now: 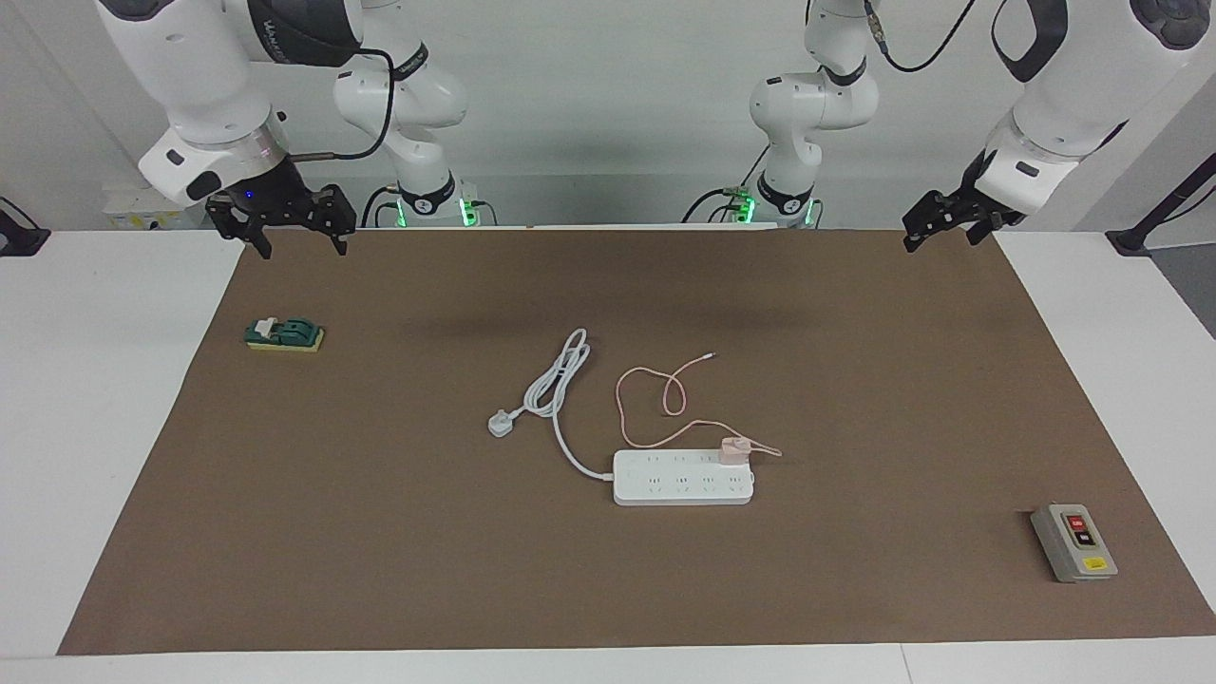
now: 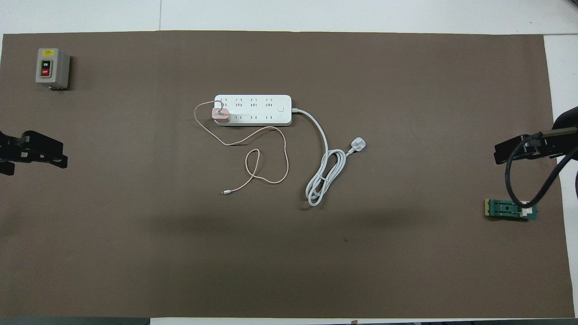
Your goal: Plug charger into power strip
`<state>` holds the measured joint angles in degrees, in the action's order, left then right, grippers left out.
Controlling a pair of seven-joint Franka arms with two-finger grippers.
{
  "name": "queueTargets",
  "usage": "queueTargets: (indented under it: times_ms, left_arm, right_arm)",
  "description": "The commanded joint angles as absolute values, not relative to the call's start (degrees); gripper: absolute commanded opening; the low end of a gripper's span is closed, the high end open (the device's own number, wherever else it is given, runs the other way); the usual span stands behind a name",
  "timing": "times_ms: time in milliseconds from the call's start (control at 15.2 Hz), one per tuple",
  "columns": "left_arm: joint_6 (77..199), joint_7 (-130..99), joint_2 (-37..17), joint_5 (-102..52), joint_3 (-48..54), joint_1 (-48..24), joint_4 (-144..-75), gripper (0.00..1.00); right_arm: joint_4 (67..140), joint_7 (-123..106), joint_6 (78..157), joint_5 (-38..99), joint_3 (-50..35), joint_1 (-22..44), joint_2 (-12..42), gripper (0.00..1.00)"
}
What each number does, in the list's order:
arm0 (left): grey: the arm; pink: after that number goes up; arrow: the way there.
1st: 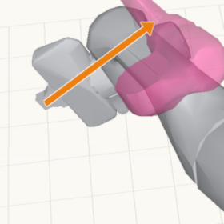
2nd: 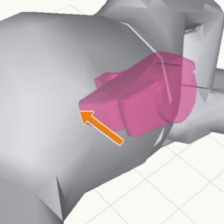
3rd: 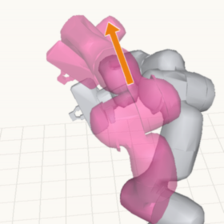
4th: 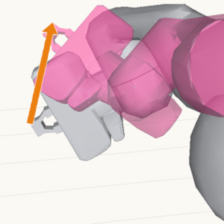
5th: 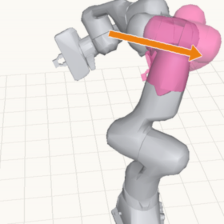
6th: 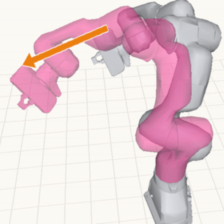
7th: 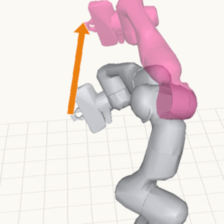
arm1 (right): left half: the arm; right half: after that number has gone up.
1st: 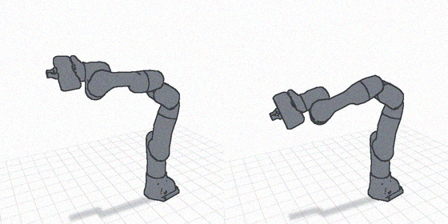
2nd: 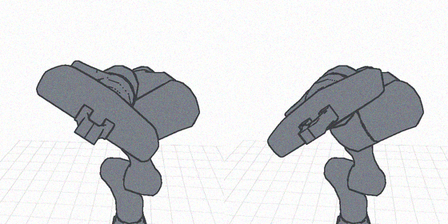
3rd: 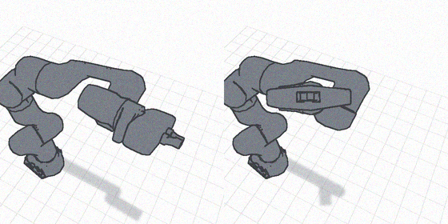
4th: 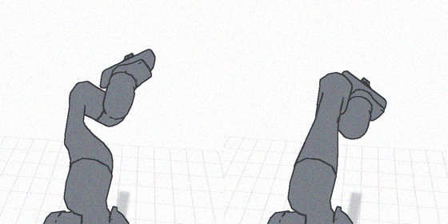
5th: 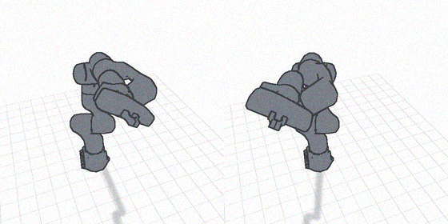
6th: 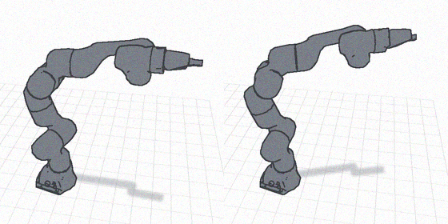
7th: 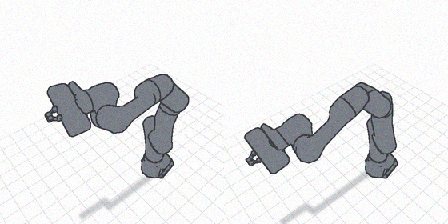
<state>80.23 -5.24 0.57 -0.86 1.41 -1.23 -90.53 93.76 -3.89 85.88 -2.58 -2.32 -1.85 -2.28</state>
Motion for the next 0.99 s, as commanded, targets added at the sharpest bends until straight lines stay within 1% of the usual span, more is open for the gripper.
queueTargets:
  times_ms: [0, 329, 723, 920]
  left_arm:
    - [80.24, -4.4, -0.18, -1.14, 0.88, -2.11, -89.3, 1.0]
    - [80.86, -2.81, -0.26, -1.14, 0.97, -2.11, -89.38, 1.0]
    - [83.05, -2.72, -0.35, -1.14, 1.41, -2.55, -91.93, 1.0]
    - [83.23, -2.72, -0.44, -1.14, 1.32, -2.55, -91.5, 1.0]
  right_arm:
    - [95.19, -4.66, 86.48, -1.41, -2.64, -2.81, -3.6, 1.0]
    - [95.19, -4.66, 86.4, -1.41, -2.64, -2.81, -3.6, 1.0]
    - [95.19, -4.66, 86.4, -1.41, -2.64, -2.81, -3.6, 1.0]
    - [95.19, -4.66, 86.4, -1.41, -2.64, -2.81, -3.6, 1.0]
